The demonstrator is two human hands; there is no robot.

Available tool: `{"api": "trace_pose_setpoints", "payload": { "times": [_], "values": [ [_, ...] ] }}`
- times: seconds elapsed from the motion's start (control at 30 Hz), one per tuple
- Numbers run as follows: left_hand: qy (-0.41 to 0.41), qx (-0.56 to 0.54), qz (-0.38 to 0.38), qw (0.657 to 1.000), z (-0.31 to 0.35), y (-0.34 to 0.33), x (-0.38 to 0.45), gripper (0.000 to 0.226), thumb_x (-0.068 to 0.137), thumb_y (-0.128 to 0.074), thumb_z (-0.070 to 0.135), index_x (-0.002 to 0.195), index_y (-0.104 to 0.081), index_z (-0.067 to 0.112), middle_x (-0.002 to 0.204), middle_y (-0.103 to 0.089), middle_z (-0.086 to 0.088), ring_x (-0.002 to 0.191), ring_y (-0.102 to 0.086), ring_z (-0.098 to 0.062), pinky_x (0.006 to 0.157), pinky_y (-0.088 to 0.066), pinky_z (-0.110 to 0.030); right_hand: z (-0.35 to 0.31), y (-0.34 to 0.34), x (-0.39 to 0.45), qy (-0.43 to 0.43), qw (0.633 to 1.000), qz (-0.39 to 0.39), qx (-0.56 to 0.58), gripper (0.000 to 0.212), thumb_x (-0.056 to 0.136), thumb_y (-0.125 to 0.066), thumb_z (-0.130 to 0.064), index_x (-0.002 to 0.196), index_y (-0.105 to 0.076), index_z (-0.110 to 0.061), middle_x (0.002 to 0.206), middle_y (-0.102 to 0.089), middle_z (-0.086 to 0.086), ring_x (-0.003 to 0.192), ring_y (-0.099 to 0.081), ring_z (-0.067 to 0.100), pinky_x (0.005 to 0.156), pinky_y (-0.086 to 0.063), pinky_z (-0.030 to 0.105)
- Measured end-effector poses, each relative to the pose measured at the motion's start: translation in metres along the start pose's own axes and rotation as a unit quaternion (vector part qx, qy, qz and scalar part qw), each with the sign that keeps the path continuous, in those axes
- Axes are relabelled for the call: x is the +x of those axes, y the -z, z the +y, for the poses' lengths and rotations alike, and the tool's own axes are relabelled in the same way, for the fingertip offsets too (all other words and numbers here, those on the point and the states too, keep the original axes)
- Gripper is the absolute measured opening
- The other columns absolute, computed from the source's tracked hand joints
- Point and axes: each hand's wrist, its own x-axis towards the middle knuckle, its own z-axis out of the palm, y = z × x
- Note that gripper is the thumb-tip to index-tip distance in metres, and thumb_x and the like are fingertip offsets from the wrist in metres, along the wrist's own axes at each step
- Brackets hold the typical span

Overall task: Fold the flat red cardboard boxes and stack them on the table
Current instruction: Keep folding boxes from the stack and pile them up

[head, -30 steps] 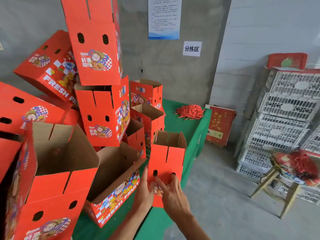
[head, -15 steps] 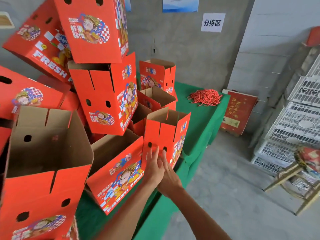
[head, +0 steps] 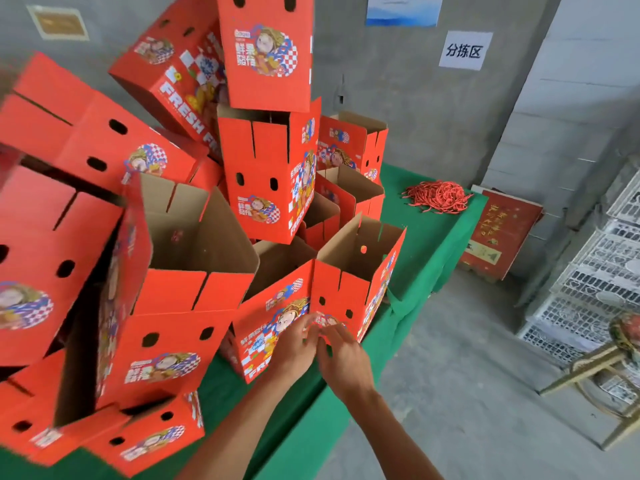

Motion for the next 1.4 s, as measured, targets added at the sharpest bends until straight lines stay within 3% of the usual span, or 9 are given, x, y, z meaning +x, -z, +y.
{"api": "trace_pose_setpoints", "payload": {
  "times": [0.2, 0.3, 0.47, 0.7, 0.87, 1.0, 1.2, 1.27, 1.4],
  "values": [
    [-0.006, -0.084, 0.066, 0.994, -0.031, 0.110, -0.092, 0.026, 0.104, -0.062, 0.016, 0.108, -0.067, 0.042, 0.109, -0.074, 0.016, 0.106, -0.071, -0.007, 0.086, -0.049, -0.014, -0.097, -0.033, -0.045, 0.047, 0.991, 0.071, 0.102, 0.018, 0.100, -0.066, -0.030, 0.114, -0.072, -0.022, 0.109, -0.071, -0.008, 0.100, -0.070, 0.019, 0.076, -0.056, 0.034],
    [-0.020, -0.107, 0.039, 0.993, -0.043, 0.154, -0.146, 0.039, 0.102, -0.053, -0.001, 0.111, -0.068, 0.034, 0.104, -0.076, 0.014, 0.102, -0.071, -0.005, 0.090, -0.051, -0.020, -0.155, -0.047, -0.070, 0.089, 0.985, 0.068, 0.134, 0.018, 0.099, -0.064, -0.039, 0.112, -0.069, -0.028, 0.102, -0.066, -0.015, 0.091, -0.069, 0.015, 0.069, -0.056, 0.032],
    [-0.025, -0.201, 0.107, 0.973, -0.061, 0.226, -0.224, 0.025, 0.104, -0.054, 0.011, 0.118, -0.072, 0.023, 0.116, -0.077, -0.003, 0.108, -0.071, -0.025, 0.099, -0.055, -0.046, -0.250, -0.070, -0.104, 0.152, 0.969, 0.073, 0.181, 0.026, 0.100, -0.058, -0.052, 0.109, -0.068, -0.030, 0.103, -0.064, -0.023, 0.090, -0.061, -0.005, 0.080, -0.046, 0.011],
    [0.005, -0.190, 0.201, 0.961, -0.107, 0.359, -0.307, 0.018, 0.107, -0.056, 0.019, 0.118, -0.071, 0.018, 0.113, -0.077, -0.002, 0.108, -0.073, -0.022, 0.100, -0.056, -0.042, -0.378, -0.131, -0.138, 0.196, 0.955, 0.031, 0.222, 0.026, 0.094, -0.077, -0.028, 0.114, -0.072, -0.012, 0.100, -0.069, -0.005, 0.087, -0.068, 0.016, 0.076, -0.057, 0.038],
    [0.061, -0.182, 0.281, 0.940, -0.149, 0.426, -0.352, 0.019, 0.107, -0.056, 0.029, 0.118, -0.070, 0.027, 0.109, -0.077, 0.007, 0.096, -0.074, -0.012, 0.093, -0.056, -0.046, -0.444, -0.172, -0.149, 0.180, 0.949, -0.044, 0.257, 0.039, 0.094, -0.062, -0.057, 0.118, -0.068, -0.027, 0.104, -0.068, -0.015, 0.087, -0.067, 0.005, 0.075, -0.057, 0.033],
    [0.108, -0.175, 0.330, 0.921, -0.184, 0.465, -0.374, 0.026, 0.105, -0.056, 0.038, 0.121, -0.070, 0.024, 0.113, -0.076, 0.011, 0.095, -0.075, -0.009, 0.093, -0.058, -0.048, -0.479, -0.216, -0.143, 0.167, 0.949, -0.112, 0.244, 0.043, 0.090, -0.055, -0.070, 0.121, -0.061, -0.042, 0.104, -0.066, -0.026, 0.096, -0.063, -0.006, 0.078, -0.049, 0.010],
    [0.141, -0.136, 0.387, 0.901, -0.241, 0.520, -0.381, 0.025, 0.101, -0.058, 0.048, 0.119, -0.070, 0.035, 0.103, -0.077, 0.012, 0.097, -0.073, -0.013, 0.088, -0.062, -0.044, -0.514, -0.295, -0.126, 0.168, 0.930, -0.205, 0.255, 0.042, 0.094, -0.061, -0.059, 0.125, -0.067, -0.030, 0.103, -0.065, -0.024, 0.090, -0.064, -0.003, 0.078, -0.058, 0.029],
    [0.166, -0.113, 0.397, 0.896, -0.264, 0.541, -0.378, 0.030, 0.100, -0.058, 0.051, 0.121, -0.069, 0.033, 0.102, -0.076, 0.017, 0.097, -0.071, -0.003, 0.093, -0.060, -0.037, -0.521, -0.318, -0.117, 0.166, 0.931, -0.228, 0.231, 0.042, 0.095, -0.063, -0.055, 0.128, -0.067, -0.028, 0.105, -0.065, -0.023, 0.092, -0.064, -0.004, 0.082, -0.059, 0.032],
    [0.239, -0.062, 0.382, 0.890, -0.307, 0.579, -0.362, 0.039, 0.103, -0.058, 0.044, 0.133, -0.067, 0.020, 0.121, -0.072, 0.007, 0.115, -0.066, -0.012, 0.105, -0.052, -0.037, -0.531, -0.363, -0.097, 0.186, 0.929, -0.268, 0.175, 0.039, 0.098, -0.065, -0.047, 0.131, -0.066, -0.026, 0.114, -0.064, -0.018, 0.101, -0.064, 0.002, 0.091, -0.057, 0.036]
  ]
}}
